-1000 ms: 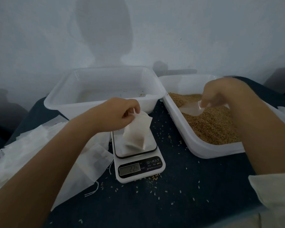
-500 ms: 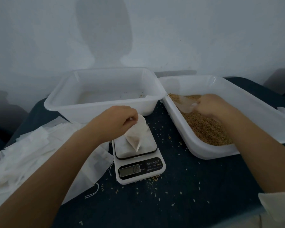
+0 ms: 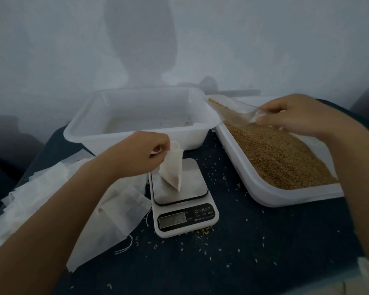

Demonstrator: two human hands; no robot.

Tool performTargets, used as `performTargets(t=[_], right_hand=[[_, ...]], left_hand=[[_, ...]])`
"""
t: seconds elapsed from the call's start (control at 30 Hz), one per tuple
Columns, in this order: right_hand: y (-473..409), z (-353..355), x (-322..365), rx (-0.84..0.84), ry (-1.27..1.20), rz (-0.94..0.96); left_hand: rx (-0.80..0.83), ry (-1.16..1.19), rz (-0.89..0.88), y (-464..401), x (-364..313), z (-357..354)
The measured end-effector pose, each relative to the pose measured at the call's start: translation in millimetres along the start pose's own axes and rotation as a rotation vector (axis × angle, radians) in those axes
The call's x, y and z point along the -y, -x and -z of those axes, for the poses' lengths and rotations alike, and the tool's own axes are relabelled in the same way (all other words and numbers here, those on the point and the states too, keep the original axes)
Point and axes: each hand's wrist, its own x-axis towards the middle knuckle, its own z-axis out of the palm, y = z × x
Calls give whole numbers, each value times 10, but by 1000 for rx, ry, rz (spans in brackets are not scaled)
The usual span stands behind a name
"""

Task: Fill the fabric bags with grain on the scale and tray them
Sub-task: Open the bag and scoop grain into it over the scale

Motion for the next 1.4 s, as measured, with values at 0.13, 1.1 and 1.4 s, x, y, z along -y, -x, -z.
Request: performTargets(t=[0.13,1.1,1.4], right_hand=[[31,-84,195,147,-22,127],[-211,-96,1049,459,702,303],[-289,-112,1362,516,864,281]], left_hand=[[76,-1,6,14,113,213],[139,91,-119,-90,55,-51],[113,102,-103,-68,76,-34]])
